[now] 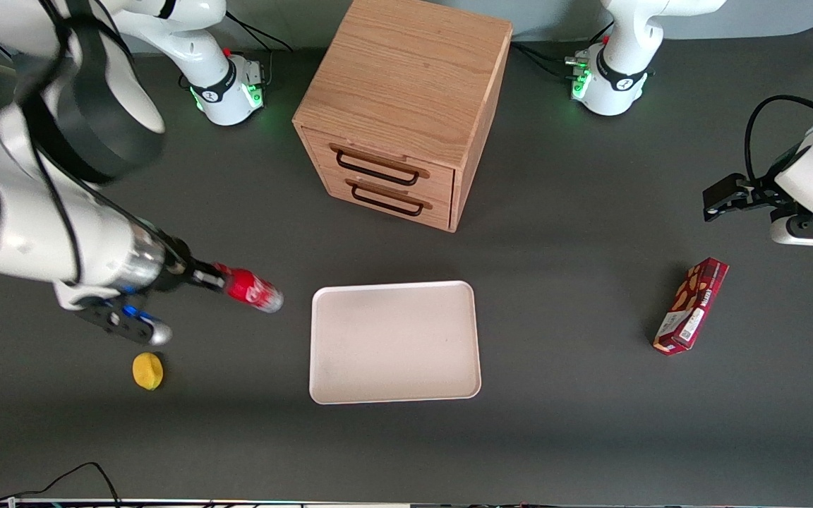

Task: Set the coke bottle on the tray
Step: 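Carry the bottle over the cream tray and lower it upright, then open the right gripper and withdraw it away from the tray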

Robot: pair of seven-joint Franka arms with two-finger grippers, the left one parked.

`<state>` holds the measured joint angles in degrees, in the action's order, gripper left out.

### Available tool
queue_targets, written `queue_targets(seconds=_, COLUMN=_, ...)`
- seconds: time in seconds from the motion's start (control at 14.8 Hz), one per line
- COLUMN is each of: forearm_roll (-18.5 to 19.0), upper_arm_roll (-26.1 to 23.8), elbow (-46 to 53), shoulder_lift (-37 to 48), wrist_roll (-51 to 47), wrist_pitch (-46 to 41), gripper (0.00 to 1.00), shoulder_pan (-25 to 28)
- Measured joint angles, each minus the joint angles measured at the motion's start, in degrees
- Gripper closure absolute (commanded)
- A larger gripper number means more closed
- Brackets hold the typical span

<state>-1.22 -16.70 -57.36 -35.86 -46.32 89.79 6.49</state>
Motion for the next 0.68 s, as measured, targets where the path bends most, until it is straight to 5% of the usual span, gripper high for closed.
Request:
queue_targets(seconds=0.47, forearm_roll=7.8, upper_arm_roll=-0.14, elbow=2.71, shoulder_lift=-15.43, wrist_roll=-12.8, wrist_pitch=19.03, gripper=1.0, shoulder_pan=4.38)
queue_targets(seconds=0.54, forearm_roll=8.1, upper_arm_roll=-0.15, elbow=2.9, shoulder_lift=-16.5, wrist_roll=-13.39, wrist_pitch=20.03, gripper=0.62, shoulder_pan=4.68)
queue_targets(seconds=0.61, forearm_roll=8.17, upper_arm_roll=-0.16, elbow=3.08, shoulder_lift=-17.16, wrist_roll=-13.69, wrist_pitch=20.46, gripper=0.01, shoulder_pan=4.89)
queue_targets(seconds=0.68, forearm_roll=8.24, upper_arm_roll=-0.16, elbow=3.29, shoulder_lift=-17.53, wrist_roll=-13.8, wrist_pitch=20.49, gripper=0.0, shoulder_pan=5.0)
